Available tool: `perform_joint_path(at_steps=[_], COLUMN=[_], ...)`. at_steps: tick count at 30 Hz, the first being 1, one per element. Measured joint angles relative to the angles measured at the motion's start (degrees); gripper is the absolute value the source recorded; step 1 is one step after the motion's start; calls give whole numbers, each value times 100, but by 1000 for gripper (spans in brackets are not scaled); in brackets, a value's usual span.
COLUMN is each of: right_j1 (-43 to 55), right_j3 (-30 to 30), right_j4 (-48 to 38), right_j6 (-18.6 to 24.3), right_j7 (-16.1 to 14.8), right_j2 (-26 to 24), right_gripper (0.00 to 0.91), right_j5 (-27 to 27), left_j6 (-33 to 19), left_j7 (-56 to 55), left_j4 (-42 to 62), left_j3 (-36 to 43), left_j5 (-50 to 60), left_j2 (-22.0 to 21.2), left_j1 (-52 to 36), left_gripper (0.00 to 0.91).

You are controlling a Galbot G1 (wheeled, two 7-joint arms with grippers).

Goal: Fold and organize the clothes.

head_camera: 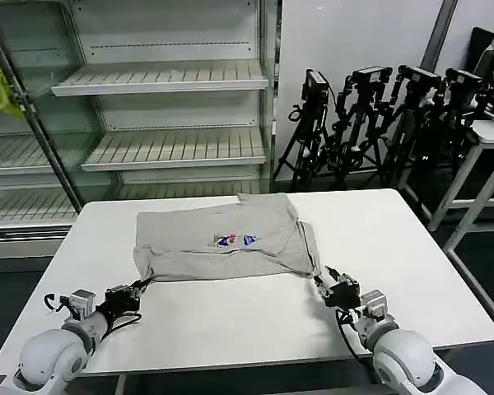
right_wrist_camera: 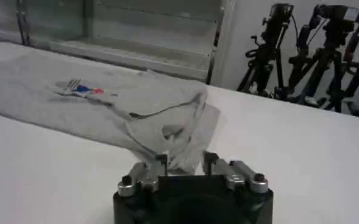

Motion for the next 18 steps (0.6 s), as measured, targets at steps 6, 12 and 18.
perform_joint_path(at_steps=[6,12,18], right_j1=[135,354,521], right_j3=[-121,-300,-419], right_j4=[-187,-496,-767], right_j6=[31,85,138], right_j7=[-4,-52,-96], right_j2=[133,322,450], right_gripper=[907,534,151], right_j5=[-53,-128,-224], left_j6=[-27,-36,-67], left_j7=[16,26,39], left_j4=[-4,-30,-30], left_j3=[10,33,34], left_j5=[32,42,53], left_j2=[-10,4,-1], left_j1=[17,27,47], left_gripper=[50,50,50])
